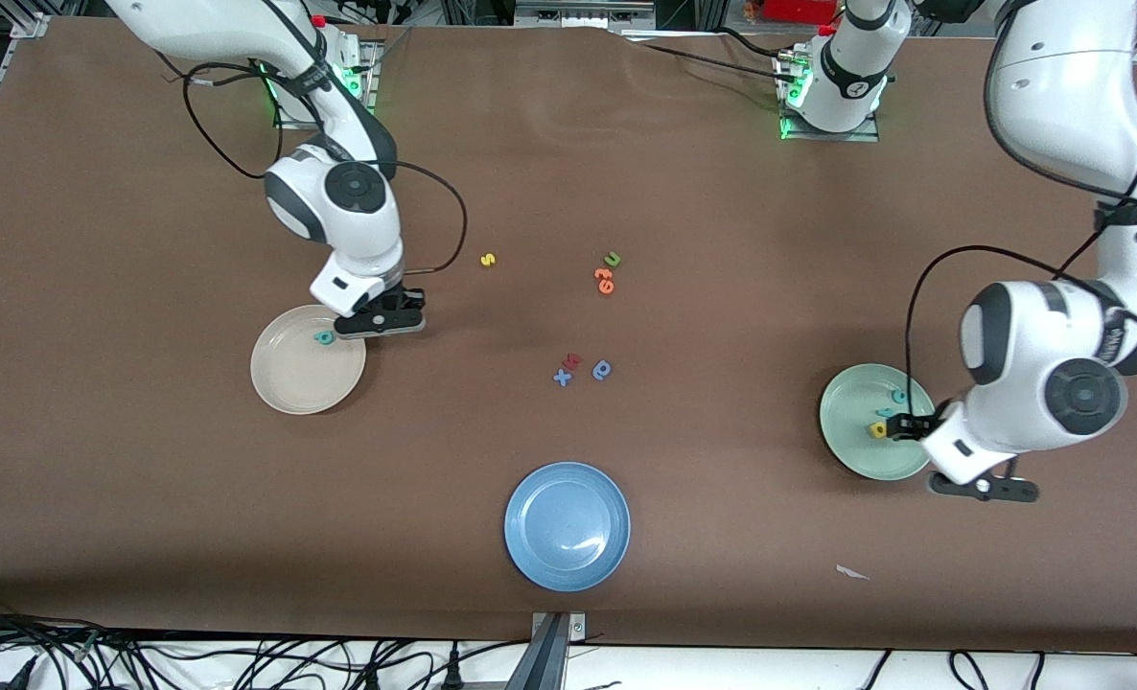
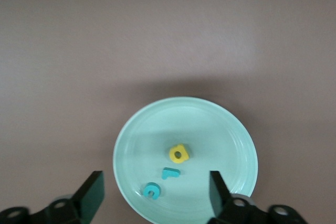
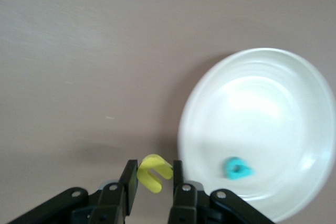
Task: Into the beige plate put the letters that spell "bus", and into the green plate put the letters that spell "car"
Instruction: 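Place the u on the beige plate while the left gripper places the t, then return the left gripper to rest while the right gripper reaches the s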
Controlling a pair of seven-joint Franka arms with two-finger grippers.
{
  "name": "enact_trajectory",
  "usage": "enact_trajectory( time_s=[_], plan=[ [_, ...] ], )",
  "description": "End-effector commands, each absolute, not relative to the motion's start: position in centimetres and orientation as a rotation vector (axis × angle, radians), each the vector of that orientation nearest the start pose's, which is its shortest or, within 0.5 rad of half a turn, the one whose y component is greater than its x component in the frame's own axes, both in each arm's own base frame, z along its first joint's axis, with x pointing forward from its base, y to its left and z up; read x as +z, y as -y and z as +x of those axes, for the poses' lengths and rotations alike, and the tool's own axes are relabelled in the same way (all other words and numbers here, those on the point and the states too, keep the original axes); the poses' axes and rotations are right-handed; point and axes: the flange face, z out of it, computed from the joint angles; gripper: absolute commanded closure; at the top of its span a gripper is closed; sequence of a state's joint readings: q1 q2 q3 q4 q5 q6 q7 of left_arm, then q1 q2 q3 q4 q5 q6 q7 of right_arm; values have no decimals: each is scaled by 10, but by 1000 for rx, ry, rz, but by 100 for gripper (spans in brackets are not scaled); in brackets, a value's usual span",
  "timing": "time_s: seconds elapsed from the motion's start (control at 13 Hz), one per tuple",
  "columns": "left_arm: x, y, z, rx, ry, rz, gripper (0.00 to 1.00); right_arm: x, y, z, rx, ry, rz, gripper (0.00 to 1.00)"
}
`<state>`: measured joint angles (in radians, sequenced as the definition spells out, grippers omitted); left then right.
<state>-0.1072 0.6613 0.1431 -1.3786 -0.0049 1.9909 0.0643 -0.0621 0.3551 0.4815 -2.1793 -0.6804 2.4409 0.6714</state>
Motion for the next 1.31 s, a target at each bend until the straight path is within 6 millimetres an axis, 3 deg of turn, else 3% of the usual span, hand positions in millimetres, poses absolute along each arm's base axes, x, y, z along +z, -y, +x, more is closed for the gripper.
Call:
enact_trajectory(
  time_s=[0.0, 0.15, 0.31, 0.46, 0.62, 0.69, 0.85, 1.0, 1.23],
  plan=[
    [349, -11, 716, 93, -78, -3076, 0, 248, -184, 513, -157, 550, -3368, 80],
    [375, -27, 711, 65, -40, -3088, 0, 246, -168, 517, -126, 574, -3372, 77],
    [424, -49, 692, 20, 16, -3111, 0, 246, -168, 517, -126, 570, -3372, 60],
    [477, -49, 654, -43, 48, -3126, 0, 246, -168, 517, -113, 535, -3363, 44],
    [526, -44, 634, -147, 24, -3125, 0, 246, -168, 518, -99, 493, -3353, 35],
    [552, -41, 622, -209, 9, -3134, 0, 246, -168, 518, -98, 491, -3353, 33],
    [580, -30, 610, -279, -21, -3133, 0, 246, -169, 517, -90, 461, -3347, 33],
    [584, -24, 604, -289, -38, -3135, 0, 248, -184, 512, -44, 370, -3297, 33],
    [570, -26, 611, -245, -21, -3158, 0, 248, -234, 491, -36, 212, -3263, 30]
  ],
)
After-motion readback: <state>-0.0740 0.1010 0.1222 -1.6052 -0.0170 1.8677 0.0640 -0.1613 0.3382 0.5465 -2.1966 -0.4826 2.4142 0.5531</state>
